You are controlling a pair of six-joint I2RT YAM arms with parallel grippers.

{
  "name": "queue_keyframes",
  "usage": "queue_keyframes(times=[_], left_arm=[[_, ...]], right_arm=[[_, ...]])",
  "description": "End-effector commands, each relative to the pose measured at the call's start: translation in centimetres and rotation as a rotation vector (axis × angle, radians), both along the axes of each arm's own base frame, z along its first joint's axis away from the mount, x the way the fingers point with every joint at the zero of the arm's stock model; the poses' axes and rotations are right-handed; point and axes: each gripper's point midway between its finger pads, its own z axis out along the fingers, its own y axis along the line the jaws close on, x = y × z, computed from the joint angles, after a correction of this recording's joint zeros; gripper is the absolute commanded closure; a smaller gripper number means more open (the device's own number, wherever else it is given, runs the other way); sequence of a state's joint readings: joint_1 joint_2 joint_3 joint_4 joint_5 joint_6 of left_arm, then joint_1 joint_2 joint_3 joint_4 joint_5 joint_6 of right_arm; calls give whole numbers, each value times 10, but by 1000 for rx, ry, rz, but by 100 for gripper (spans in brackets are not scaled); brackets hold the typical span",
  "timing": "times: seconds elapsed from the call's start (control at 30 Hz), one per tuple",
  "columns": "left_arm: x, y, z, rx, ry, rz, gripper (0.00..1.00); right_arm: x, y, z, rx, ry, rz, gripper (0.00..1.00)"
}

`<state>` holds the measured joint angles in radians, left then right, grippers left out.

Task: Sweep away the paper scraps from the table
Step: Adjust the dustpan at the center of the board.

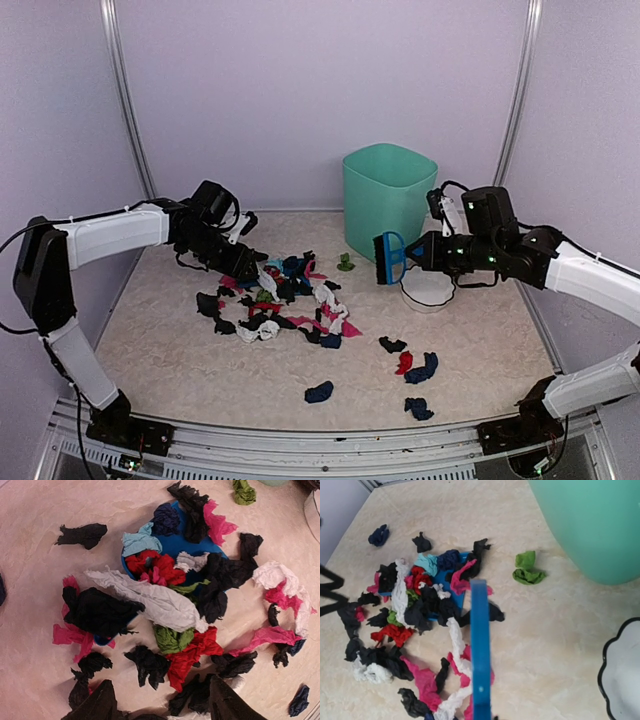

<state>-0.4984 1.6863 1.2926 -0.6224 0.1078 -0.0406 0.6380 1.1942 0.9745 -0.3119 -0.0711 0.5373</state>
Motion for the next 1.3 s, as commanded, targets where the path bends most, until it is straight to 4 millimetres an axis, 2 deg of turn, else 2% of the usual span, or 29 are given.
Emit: queue_keyframes(times=[0.0, 0.17, 0.3, 0.43, 0.57, 0.73, 0.9, 1.0, 1.27], left_arm=[[22, 11, -17, 88, 4, -10, 40], [38, 25, -34, 181, 7, 24, 45], [44, 21, -42, 197, 25, 11, 47], [45, 19, -61, 218, 77, -2, 48], [46, 18, -76, 233, 111, -7, 42], [50, 14, -82, 227, 116, -18, 33], [53, 10, -93, 220, 133, -28, 30], [52, 7, -98, 213, 151, -36, 34], [40, -8, -99, 177, 174, -73, 54]], right_arm=[[9, 4, 17, 15, -46, 12, 100], [8, 3, 19, 4, -53, 14, 100], [9, 3, 19, -5, -52, 16, 100], [8, 3, 19, -2, -52, 16, 100], [8, 2, 18, 0, -47, 12, 100], [7, 3, 18, 12, -39, 12, 100], [5, 3, 16, 20, -33, 13, 100], [3, 1, 16, 24, -36, 10, 100], [-2, -6, 18, 38, -46, -6, 100]])
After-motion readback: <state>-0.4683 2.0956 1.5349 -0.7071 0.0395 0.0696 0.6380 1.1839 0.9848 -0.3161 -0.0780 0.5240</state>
